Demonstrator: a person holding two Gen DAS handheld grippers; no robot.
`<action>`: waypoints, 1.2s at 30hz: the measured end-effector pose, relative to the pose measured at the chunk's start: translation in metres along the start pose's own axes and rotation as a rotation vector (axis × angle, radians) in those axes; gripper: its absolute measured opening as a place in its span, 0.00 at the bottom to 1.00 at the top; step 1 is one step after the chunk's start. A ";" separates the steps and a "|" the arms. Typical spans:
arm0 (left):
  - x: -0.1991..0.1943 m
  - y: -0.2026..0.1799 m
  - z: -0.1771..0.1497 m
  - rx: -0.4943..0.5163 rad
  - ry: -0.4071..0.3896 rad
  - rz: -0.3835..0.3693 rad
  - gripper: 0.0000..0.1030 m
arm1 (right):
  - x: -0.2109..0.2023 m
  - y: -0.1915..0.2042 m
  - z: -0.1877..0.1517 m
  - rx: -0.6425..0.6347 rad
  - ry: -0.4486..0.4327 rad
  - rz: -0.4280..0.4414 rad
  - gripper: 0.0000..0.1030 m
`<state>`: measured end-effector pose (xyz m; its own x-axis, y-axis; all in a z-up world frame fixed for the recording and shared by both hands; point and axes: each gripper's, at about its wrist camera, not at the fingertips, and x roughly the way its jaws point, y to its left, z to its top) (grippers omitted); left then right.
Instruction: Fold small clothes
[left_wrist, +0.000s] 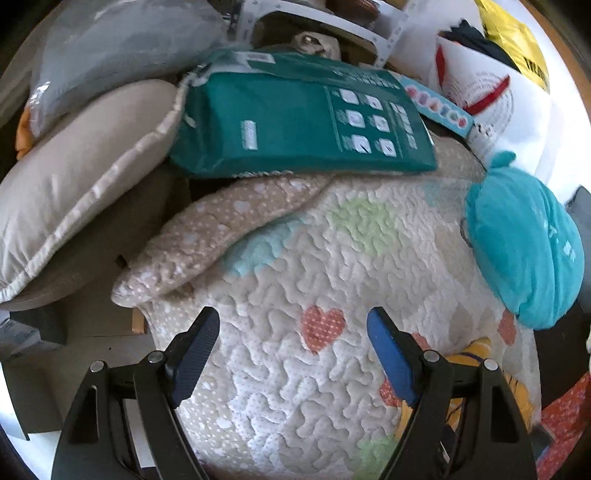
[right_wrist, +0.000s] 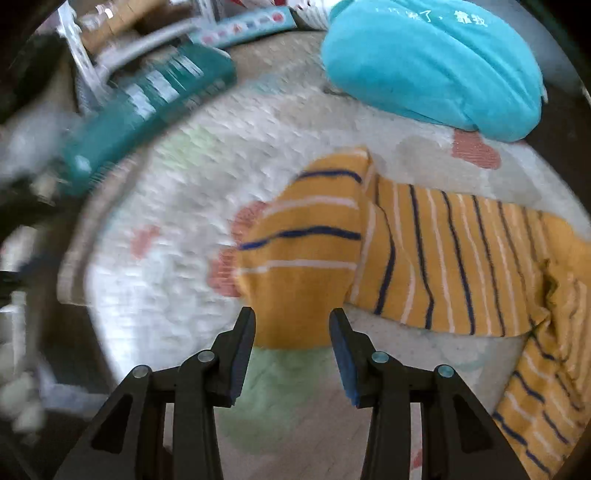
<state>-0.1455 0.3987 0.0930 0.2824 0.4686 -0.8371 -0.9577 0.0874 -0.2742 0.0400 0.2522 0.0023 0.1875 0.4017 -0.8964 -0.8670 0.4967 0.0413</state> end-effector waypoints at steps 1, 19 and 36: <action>0.001 -0.003 -0.001 0.010 0.004 -0.004 0.79 | 0.008 -0.004 0.001 0.044 0.010 -0.008 0.43; 0.002 -0.074 -0.040 0.207 0.020 -0.002 0.79 | -0.150 -0.245 -0.024 0.293 -0.058 -0.284 0.07; -0.016 -0.195 -0.136 0.645 0.044 -0.152 0.79 | -0.168 -0.474 -0.174 0.869 -0.002 -0.607 0.31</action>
<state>0.0447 0.2542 0.0954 0.4058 0.3747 -0.8337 -0.7445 0.6646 -0.0636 0.3396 -0.1845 0.0566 0.4793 -0.0972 -0.8723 -0.0002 0.9938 -0.1109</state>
